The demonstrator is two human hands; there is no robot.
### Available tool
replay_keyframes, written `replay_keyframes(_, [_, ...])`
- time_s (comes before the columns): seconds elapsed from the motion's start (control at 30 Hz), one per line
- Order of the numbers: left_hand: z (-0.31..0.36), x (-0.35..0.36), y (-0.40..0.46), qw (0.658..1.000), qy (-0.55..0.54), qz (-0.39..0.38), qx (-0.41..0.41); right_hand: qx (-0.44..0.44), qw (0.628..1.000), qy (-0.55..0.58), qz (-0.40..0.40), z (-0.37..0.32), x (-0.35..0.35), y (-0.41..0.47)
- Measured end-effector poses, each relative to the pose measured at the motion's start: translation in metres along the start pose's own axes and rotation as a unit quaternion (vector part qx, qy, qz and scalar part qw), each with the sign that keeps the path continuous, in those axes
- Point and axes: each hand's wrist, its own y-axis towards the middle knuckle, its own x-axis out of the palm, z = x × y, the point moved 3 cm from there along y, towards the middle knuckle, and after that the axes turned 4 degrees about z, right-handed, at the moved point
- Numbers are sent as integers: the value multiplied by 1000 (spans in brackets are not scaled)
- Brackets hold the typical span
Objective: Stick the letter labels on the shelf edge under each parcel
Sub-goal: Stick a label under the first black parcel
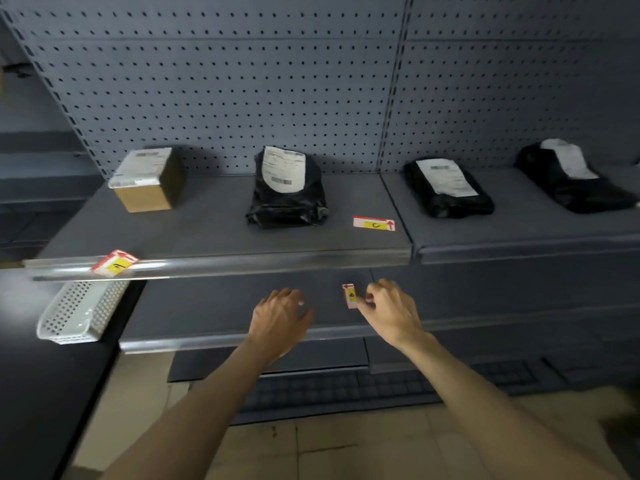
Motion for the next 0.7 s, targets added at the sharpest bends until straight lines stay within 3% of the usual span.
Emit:
replay_keyframes(0.1, [27, 43, 15, 997, -14, -29, -65, -5, 999, 17, -29, 31, 15, 9])
replay_keyframes(0.3, [41, 124, 59, 993, 7, -36, -114, -15, 998, 13, -59, 79, 64, 29])
replay_keyframes(0.5, [30, 207, 105, 980, 73, -55, -179, -29, 998, 14, -45, 117, 120, 42])
replay_keyframes(0.7, [19, 260, 132, 969, 70, -80, -223, -50, 999, 14, -13, 142, 160, 43])
